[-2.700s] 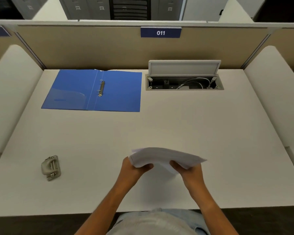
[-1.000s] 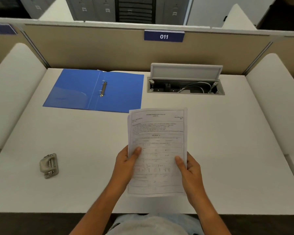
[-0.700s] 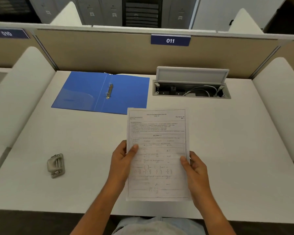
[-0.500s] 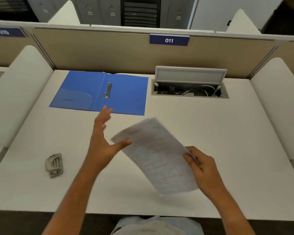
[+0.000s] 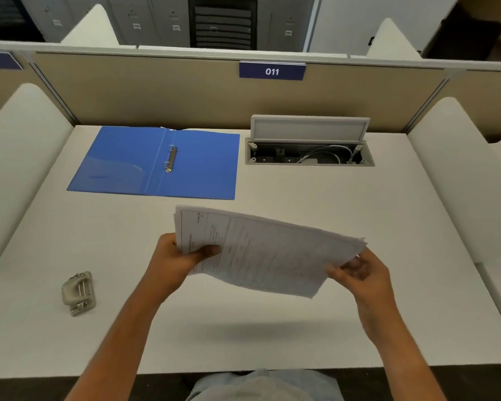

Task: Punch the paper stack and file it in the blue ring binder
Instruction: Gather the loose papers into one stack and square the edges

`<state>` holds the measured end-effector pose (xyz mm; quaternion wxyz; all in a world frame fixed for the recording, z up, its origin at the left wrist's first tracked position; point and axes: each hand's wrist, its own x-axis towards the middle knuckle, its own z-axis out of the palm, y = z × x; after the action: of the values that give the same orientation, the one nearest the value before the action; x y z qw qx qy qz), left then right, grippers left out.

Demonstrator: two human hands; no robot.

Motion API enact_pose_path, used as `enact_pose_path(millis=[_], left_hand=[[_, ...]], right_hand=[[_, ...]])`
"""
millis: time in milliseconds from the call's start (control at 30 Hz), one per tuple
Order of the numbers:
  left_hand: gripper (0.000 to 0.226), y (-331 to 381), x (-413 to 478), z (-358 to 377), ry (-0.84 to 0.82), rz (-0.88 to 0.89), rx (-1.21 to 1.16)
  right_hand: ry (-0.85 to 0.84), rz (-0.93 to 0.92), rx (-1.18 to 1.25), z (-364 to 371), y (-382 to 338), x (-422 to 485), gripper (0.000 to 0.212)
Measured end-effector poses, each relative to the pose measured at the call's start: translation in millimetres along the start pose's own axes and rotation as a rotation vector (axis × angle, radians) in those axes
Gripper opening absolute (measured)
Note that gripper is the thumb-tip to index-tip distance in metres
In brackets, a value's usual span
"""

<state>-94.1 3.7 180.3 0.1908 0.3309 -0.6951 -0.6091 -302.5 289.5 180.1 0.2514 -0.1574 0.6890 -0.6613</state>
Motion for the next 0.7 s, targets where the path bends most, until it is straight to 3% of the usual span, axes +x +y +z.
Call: enact_pose_path(millis=[67,133,200,300,533,700], left_hand=[[0.04,-6.7,-0.6,6.4,0.021,-0.018,-0.061],[0.04,-13.8,-1.3,12.5,0.032,-0.024,-0.055],[0.038,-21.0,-1.8,18.3,0.041,-0.017,-0.053],[0.039,-37.8,-4.1,24.4,0.03,-0.079,-0.051],[0.028,-84.7,-13.6,33.6,-0.044,-0.238,0.031],[0.019,-85.3,-20.4,31.5,-0.062,-0.123,-0.02]], right_hand=[[-0.009,0.093,0.072,5.7,16.7,-9.0,0.049],[0.038,0.146,0.024,12.3,30.7,-13.4,0.04],[0.097,0.159,-0.04,16.9,40.9,-12.0,0.029],[0.143,0.14,0.014,19.3,55.6,-7.7,0.028],[0.012,0.229,-0.219,9.9,110.9,-7.6,0.022],[-0.013,0.112,-0.156,2.6,98.2,-9.1,0.022]])
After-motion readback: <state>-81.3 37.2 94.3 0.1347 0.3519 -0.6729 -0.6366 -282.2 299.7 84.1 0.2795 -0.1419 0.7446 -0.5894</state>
